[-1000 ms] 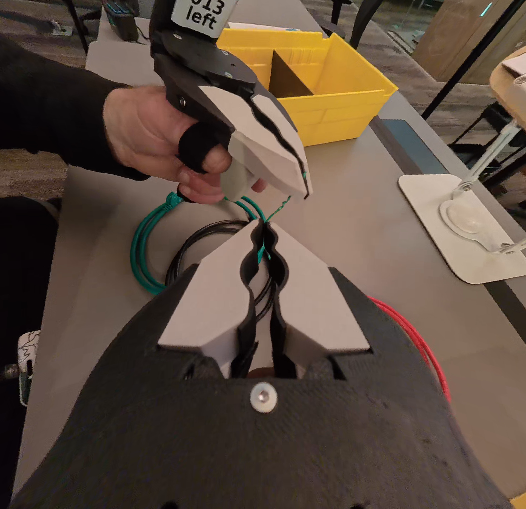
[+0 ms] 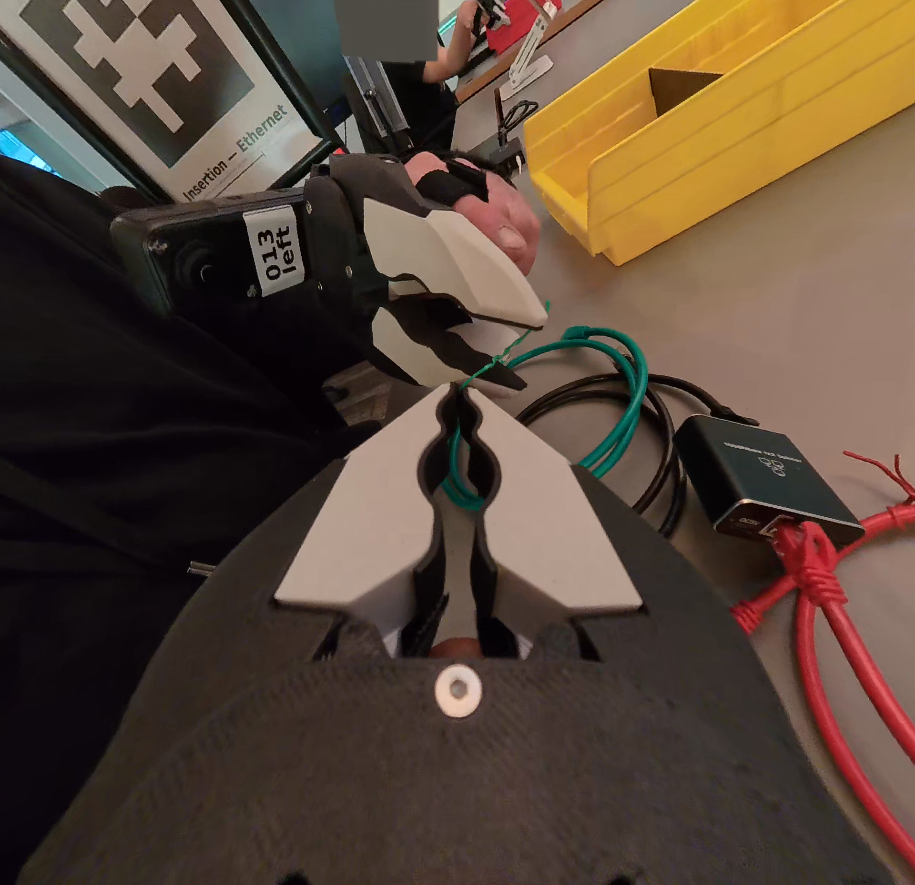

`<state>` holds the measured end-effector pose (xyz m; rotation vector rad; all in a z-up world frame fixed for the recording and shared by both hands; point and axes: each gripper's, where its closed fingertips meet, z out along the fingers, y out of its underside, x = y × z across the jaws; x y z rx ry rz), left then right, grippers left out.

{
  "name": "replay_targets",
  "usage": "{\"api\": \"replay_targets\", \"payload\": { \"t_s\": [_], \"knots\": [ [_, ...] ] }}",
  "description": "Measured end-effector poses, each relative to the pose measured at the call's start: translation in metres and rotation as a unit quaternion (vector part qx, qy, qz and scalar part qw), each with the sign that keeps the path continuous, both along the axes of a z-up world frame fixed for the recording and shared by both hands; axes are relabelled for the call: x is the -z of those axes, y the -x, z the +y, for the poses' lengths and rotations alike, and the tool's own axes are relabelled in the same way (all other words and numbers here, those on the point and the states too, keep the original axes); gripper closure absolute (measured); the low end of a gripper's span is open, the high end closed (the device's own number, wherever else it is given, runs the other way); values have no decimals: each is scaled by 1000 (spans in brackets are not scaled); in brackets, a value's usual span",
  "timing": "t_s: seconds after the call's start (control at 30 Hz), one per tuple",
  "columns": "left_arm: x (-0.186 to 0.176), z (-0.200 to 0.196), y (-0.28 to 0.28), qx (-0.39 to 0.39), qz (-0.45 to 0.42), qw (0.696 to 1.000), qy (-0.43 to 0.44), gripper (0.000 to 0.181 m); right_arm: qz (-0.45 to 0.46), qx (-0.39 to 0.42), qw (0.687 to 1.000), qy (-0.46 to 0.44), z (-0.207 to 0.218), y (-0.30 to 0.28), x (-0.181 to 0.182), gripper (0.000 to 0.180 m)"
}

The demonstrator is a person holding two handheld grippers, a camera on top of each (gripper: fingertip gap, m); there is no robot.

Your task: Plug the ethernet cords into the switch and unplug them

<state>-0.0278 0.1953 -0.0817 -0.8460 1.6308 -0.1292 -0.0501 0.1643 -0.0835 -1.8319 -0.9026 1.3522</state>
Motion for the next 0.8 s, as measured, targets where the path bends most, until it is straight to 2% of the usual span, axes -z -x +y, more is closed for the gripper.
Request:
{"api": "replay_targets", "payload": {
  "t_s": [0.17, 0.37, 0.47, 0.7, 0.8],
  "knots": [
    [3, -1, -2, -1, 3, 1000, -28, 172, 7, -4, 1000, 6, -1, 1, 0, 180],
    [12, -5, -4, 7, -2, 999, 47, 178, 34, 16, 999, -37, 5, -2, -19, 180],
    [2, -4, -3, 10, -29, 998, 53, 179, 43, 37, 997, -57, 11, -7, -29, 180],
    [-1, 24, 5, -63, -46, 995, 57, 158, 116, 71, 989, -56, 20, -25, -53, 180],
    [-7, 20, 2, -58, -54, 995, 68, 157, 131, 78, 987, -51, 22, -32, -56, 180]
  ]
}}
